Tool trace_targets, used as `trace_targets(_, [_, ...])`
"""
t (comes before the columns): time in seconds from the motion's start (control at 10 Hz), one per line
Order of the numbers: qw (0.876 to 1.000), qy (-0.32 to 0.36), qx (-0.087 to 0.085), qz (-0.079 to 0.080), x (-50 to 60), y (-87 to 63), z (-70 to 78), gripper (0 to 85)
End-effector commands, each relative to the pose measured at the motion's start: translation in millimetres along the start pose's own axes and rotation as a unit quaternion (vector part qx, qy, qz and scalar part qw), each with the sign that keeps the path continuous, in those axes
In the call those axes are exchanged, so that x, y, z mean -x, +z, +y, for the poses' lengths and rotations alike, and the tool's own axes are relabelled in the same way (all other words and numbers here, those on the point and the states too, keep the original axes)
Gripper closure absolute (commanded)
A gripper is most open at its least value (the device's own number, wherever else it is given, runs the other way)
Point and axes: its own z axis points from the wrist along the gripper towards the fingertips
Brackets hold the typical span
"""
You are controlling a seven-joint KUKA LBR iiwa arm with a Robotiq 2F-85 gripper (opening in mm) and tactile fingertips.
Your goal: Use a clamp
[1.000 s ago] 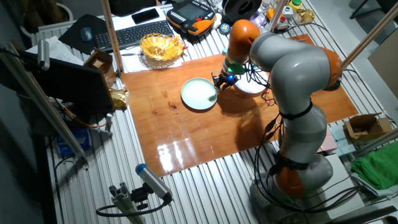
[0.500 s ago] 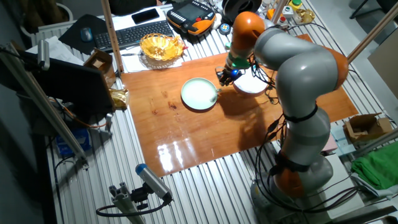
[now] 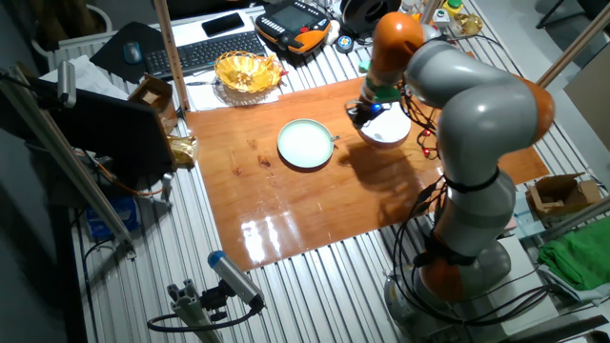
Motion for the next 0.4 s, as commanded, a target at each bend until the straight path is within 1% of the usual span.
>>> trace_targets(0.0, [1.0, -0.006, 0.005, 0.004, 0.0, -2.0, -6.0, 84.3])
trace_targets(0.1, [1.0, -0.005, 0.015, 0.013, 0.6, -2.9, -10.2, 84.3])
trace_targets(0.2, [1.0, -0.002, 0.018, 0.014, 0.9, -2.1, -9.3, 84.3])
trace_targets(0.3, [1.0, 0.0, 0.018, 0.013, 1.3, -1.7, -7.3, 84.3])
